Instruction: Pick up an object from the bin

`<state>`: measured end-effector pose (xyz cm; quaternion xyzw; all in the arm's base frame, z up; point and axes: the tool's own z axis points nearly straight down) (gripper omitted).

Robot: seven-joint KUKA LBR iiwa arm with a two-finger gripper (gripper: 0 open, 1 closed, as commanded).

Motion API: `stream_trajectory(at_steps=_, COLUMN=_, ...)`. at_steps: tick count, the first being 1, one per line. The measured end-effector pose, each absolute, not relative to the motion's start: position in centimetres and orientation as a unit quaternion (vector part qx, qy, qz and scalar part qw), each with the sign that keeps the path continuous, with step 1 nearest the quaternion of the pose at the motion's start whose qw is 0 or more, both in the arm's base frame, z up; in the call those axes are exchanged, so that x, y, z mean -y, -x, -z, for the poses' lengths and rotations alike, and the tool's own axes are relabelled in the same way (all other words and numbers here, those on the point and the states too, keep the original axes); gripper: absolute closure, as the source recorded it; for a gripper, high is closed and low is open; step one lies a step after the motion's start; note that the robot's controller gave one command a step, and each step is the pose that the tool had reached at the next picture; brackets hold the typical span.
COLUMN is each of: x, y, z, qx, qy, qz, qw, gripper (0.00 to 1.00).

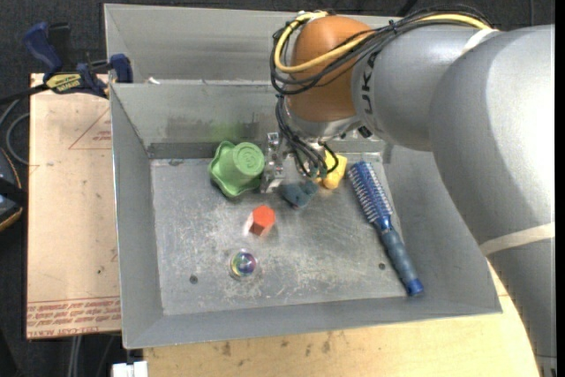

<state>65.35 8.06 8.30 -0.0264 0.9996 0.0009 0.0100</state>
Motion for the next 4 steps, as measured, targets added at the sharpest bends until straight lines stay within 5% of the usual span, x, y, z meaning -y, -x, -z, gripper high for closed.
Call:
stream_trajectory(at_steps=1, x=-10.8, y=-65.6, z=-19.3, qx=-1.0, qy=0.029, qz=-0.002, qw=0.007, gripper=1.0)
stream_trajectory(at_steps=2, x=-10.7, y=-65.4, z=-18.7, qx=-1.0, qy=0.029, qz=-0.001, qw=0.002, gripper=0.0)
stream_trajectory(at_steps=3, x=-11.7, y=-64.2, z=-19.3, qx=-1.0, qy=0.024, qz=-0.001, qw=0.001, gripper=0.0)
stream_trajectory(at_steps=4, x=-12.0, y=-63.7, z=-13.2, qx=-0.995, qy=0.103, qz=-0.001, qw=0.004, gripper=0.0)
